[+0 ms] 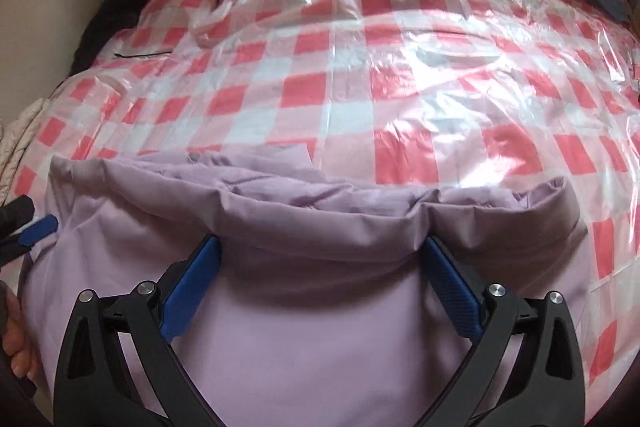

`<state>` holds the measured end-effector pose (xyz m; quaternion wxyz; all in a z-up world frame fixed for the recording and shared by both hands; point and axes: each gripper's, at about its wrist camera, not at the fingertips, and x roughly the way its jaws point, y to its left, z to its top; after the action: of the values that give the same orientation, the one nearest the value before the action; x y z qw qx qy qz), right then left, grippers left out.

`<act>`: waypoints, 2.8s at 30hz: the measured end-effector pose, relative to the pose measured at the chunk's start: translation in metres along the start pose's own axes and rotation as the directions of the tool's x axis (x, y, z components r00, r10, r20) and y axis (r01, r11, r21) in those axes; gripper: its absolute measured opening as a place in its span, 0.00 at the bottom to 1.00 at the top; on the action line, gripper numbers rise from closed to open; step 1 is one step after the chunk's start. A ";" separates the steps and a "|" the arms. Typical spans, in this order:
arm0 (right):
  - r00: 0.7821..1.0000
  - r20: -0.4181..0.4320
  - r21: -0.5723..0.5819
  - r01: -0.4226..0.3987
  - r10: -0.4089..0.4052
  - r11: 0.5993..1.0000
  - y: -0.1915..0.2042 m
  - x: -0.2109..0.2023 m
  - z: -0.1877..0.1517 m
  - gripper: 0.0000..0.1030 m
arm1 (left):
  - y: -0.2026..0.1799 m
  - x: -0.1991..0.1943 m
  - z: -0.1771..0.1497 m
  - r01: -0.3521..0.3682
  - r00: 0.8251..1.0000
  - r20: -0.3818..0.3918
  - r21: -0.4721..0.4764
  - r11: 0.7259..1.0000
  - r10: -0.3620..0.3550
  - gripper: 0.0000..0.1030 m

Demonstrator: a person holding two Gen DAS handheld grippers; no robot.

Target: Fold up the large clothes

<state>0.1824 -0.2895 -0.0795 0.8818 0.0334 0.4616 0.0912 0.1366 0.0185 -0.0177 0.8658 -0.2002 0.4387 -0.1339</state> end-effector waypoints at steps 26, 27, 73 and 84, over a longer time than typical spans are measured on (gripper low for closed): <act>0.996 -0.012 0.220 -0.087 0.092 0.972 -0.103 0.053 0.004 0.94 | 0.114 0.034 0.015 -0.085 0.996 0.002 -0.170 0.982 0.086 0.93; 0.997 -0.017 0.208 -0.068 0.073 0.976 -0.100 0.053 0.005 0.94 | 0.124 0.038 0.012 -0.059 0.998 0.016 -0.205 0.977 0.064 0.93; 0.652 -0.237 0.167 -0.703 0.720 0.691 0.127 -0.112 -0.214 0.93 | 0.129 -0.195 -0.153 0.122 0.991 0.089 -0.351 0.928 -0.097 0.93; 0.665 0.049 0.486 -0.668 0.745 0.564 0.151 -0.054 -0.220 0.94 | 0.124 -0.149 -0.211 0.237 0.958 -0.019 -0.507 0.829 -0.285 0.93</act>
<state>-0.0480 -0.1576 -0.1400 0.6945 0.4181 0.4862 0.3263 -0.1140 0.1406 -0.0827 0.7363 -0.4688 0.4668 -0.1421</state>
